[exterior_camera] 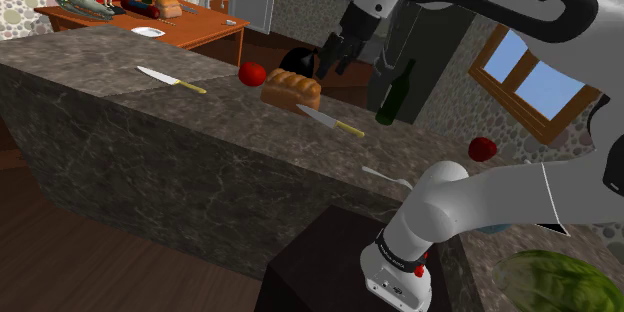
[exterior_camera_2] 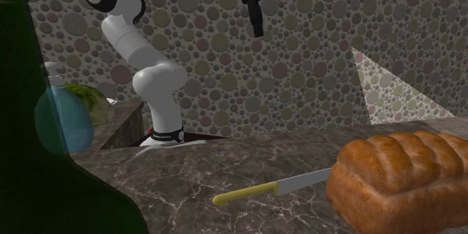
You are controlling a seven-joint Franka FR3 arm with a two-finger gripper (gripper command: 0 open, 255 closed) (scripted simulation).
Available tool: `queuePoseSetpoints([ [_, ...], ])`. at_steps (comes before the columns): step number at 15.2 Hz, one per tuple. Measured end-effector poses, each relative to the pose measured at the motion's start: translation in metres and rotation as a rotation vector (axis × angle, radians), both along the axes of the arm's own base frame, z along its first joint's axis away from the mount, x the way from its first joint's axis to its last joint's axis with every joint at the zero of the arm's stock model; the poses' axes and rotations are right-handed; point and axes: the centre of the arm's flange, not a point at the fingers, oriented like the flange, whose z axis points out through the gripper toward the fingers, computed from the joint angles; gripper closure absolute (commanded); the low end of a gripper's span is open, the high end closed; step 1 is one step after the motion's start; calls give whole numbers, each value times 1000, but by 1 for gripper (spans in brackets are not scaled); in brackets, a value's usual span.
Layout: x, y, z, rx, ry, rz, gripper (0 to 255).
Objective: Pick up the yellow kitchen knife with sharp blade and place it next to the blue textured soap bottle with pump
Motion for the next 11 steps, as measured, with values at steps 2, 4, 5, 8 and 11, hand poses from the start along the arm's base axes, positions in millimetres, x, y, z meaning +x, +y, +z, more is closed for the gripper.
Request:
queuePoseSetpoints([
  [2, 0, -4, -3, 1, -1, 3, 0],
  [4, 2, -23, -15, 3, -1, 14, 0],
  [5, 3, -30, -23, 4, -2, 21, 0],
  [8, 9, -66, -47, 8, -4, 42, 0],
  [11, 14, -94, -69, 13, -6, 65, 0],
])
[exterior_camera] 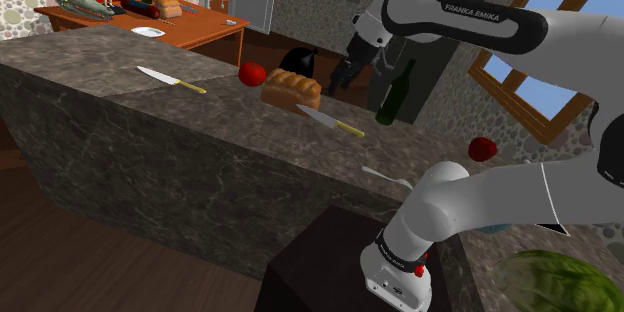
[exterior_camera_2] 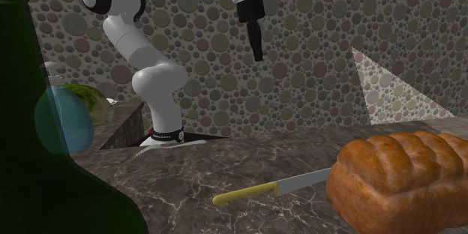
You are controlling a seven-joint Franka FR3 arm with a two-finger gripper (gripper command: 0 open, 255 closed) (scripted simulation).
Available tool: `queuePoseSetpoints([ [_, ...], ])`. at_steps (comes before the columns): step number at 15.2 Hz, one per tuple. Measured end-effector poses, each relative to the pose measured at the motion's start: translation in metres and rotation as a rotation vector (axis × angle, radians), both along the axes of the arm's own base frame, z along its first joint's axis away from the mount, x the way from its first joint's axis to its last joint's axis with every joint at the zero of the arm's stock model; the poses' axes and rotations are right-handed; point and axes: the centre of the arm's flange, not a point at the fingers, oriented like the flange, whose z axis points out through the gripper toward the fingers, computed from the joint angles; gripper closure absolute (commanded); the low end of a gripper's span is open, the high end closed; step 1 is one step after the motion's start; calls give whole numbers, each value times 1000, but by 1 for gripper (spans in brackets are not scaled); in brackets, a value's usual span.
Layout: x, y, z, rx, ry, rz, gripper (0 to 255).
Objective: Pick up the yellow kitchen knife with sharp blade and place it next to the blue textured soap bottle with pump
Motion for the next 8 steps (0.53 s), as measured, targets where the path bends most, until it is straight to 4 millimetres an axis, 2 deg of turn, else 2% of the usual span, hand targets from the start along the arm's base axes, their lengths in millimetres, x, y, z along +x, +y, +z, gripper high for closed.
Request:
queuePoseSetpoints([
  [8, 22, -88, -70, 11, -7, 58, 0],
])
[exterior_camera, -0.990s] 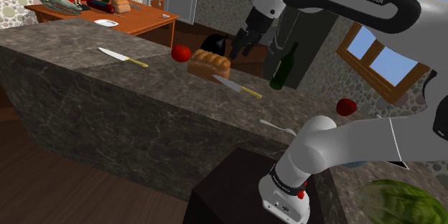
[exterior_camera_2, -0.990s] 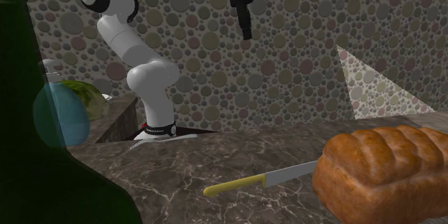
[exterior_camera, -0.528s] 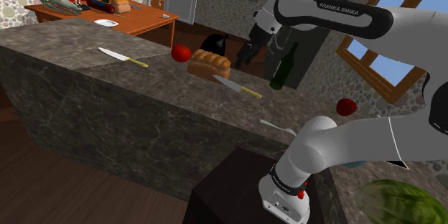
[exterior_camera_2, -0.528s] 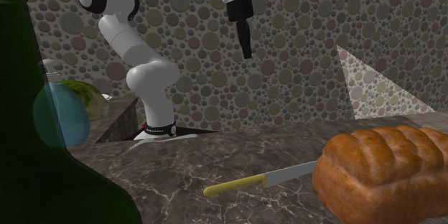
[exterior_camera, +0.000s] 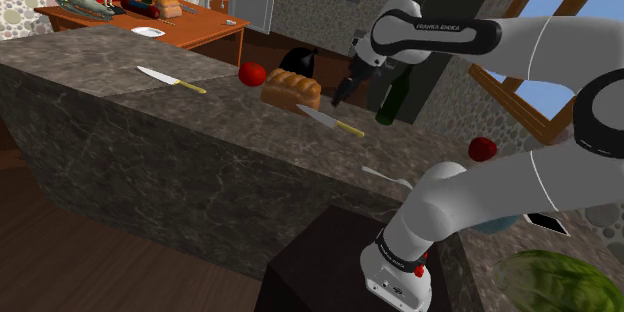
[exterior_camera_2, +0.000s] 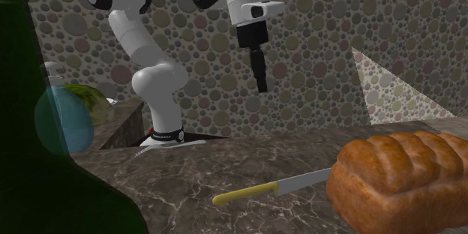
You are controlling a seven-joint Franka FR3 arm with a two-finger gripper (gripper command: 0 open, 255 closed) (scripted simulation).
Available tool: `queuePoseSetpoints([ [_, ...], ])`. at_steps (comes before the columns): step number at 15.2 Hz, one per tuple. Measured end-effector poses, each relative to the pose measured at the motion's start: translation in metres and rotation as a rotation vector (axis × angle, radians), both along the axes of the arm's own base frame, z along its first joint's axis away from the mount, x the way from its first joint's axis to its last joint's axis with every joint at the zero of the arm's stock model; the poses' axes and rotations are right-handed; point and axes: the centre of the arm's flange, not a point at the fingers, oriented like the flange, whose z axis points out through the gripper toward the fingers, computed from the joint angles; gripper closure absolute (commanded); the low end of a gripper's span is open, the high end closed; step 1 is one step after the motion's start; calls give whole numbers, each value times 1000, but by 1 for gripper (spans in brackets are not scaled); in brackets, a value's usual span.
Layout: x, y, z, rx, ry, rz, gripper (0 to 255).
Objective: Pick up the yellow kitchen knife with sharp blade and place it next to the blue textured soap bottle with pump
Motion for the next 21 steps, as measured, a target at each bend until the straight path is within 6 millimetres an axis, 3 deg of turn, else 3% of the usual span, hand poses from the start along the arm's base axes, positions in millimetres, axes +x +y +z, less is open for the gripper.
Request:
queuePoseSetpoints([
  [17, 55, -170, -135, 22, -14, 123, 0],
  [21, 62, -173, -159, 22, -16, 130, 0],
])
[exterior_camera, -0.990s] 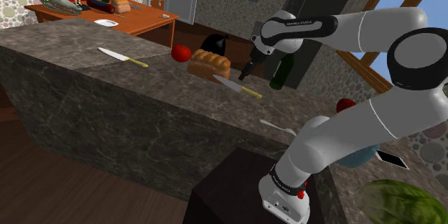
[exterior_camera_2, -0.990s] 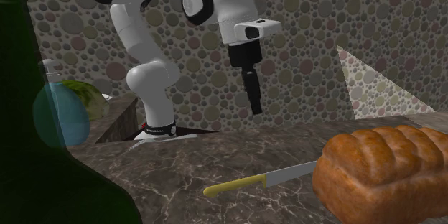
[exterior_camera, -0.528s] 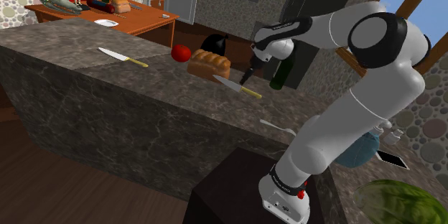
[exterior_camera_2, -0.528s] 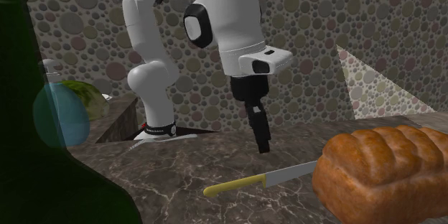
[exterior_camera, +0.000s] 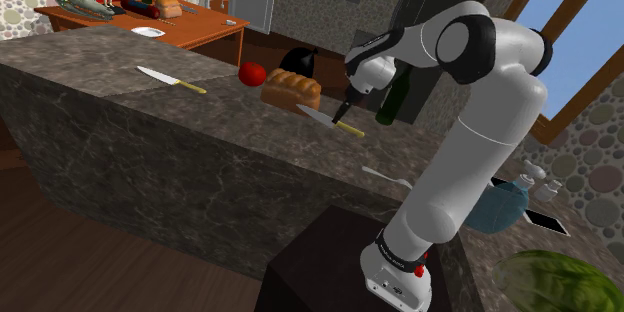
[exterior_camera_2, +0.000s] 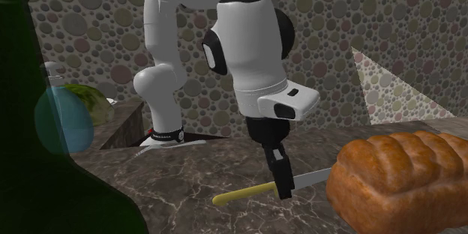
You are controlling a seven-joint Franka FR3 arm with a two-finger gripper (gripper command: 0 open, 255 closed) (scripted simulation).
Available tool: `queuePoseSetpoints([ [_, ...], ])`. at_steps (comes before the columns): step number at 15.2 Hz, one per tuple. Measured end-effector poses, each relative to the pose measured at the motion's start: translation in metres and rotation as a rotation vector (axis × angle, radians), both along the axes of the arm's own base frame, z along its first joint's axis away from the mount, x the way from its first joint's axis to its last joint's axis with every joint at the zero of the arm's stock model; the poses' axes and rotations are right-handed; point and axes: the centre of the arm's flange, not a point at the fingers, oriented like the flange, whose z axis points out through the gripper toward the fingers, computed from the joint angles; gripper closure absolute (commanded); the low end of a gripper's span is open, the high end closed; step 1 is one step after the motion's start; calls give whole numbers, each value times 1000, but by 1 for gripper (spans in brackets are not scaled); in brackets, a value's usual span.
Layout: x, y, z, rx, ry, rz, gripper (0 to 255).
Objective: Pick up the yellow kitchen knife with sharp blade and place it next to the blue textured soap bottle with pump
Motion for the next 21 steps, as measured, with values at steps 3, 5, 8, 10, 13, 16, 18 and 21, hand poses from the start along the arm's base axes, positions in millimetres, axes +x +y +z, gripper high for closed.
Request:
queuePoseSetpoints([
  [3, 2, 2, -16, 0, 0, 1, 0],
  [5, 4, 3, -22, 0, 0, 1, 0],
  [8, 5, 3, -24, 0, 0, 0, 0],
  [10, 5, 3, -24, 0, -1, 0, 0],
  [13, 5, 3, -24, 0, -1, 0, 255],
  [16, 5, 3, -24, 0, -1, 0, 255],
  [18, 5, 3, -24, 0, -1, 0, 255],
  [21, 5, 3, -24, 0, -1, 0, 255],
])
